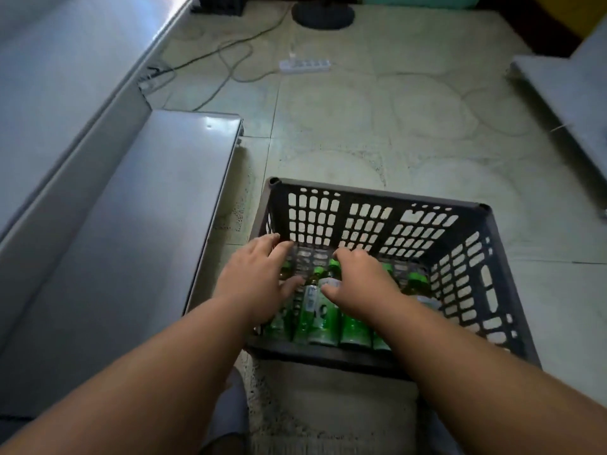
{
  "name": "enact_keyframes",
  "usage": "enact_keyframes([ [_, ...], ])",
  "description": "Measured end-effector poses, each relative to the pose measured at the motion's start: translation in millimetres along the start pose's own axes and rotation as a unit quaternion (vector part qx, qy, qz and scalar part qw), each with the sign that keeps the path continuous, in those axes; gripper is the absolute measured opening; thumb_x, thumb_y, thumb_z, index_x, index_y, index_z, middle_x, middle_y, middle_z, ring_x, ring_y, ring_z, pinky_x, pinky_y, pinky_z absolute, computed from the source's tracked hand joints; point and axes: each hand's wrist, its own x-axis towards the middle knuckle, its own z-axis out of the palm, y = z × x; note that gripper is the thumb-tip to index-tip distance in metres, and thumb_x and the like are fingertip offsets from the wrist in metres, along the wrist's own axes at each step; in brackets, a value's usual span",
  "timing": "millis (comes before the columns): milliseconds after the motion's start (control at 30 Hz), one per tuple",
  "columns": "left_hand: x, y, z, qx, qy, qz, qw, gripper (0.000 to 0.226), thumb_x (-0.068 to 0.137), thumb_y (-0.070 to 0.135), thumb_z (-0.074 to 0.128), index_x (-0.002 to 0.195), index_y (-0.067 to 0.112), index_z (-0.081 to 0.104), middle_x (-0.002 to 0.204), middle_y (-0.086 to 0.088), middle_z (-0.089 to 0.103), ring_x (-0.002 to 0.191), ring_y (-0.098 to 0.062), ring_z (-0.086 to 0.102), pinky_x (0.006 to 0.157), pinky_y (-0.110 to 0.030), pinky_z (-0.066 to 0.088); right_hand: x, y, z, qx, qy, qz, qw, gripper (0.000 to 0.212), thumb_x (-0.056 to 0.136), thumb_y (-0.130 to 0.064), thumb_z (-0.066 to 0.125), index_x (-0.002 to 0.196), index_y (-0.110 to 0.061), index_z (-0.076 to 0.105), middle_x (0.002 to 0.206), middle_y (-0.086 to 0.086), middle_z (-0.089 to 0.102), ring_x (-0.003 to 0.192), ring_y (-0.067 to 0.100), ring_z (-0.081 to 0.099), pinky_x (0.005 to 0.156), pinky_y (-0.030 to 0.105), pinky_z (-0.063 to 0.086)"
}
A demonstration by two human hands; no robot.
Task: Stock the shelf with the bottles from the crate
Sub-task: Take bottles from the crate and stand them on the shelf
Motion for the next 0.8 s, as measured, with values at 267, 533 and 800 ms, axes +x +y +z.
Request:
enact_keyframes([
  [267,41.8,-31.3,45.8,0.089,-0.011,0.028,0.996,0.086,0.091,0.075,0.028,0.157,0.027,0.003,0.163,-0.011,-0.020,0.149,-0.026,-0.024,0.120,-0.041,-0.013,76.1,26.2,51.4,0.051,-0.068,0.069,0.994,0.069,0.087,-0.051,0.068,0.141,-0.016,0.043,0.132,0.009,0.052,0.118,0.029,0.055,0.092,0.042,0.052],
  [533,44.5,-30.7,44.5,0.104,-0.043,-0.014,0.994,0.108,0.085,0.080,0.013,0.147,0.004,-0.030,0.155,-0.018,-0.037,0.143,-0.029,-0.036,0.121,-0.041,-0.015,128.4,21.3,98.1,-0.030,-0.115,0.151,0.981,0.096,0.082,-0.067,0.063,0.151,-0.010,0.030,0.152,0.014,0.041,0.139,0.036,0.037,0.106,0.047,0.040],
  [800,45.5,-30.5,41.1,0.115,-0.060,-0.011,0.992,0.109,0.083,0.082,0.010,0.141,0.002,-0.036,0.155,-0.020,-0.037,0.143,-0.030,-0.036,0.121,-0.042,-0.014,128.4,16.5,107.2,0.181,-0.079,0.201,0.960,0.091,0.070,-0.045,0.085,0.144,-0.022,0.036,0.139,0.013,0.045,0.128,0.036,0.047,0.099,0.044,0.046],
])
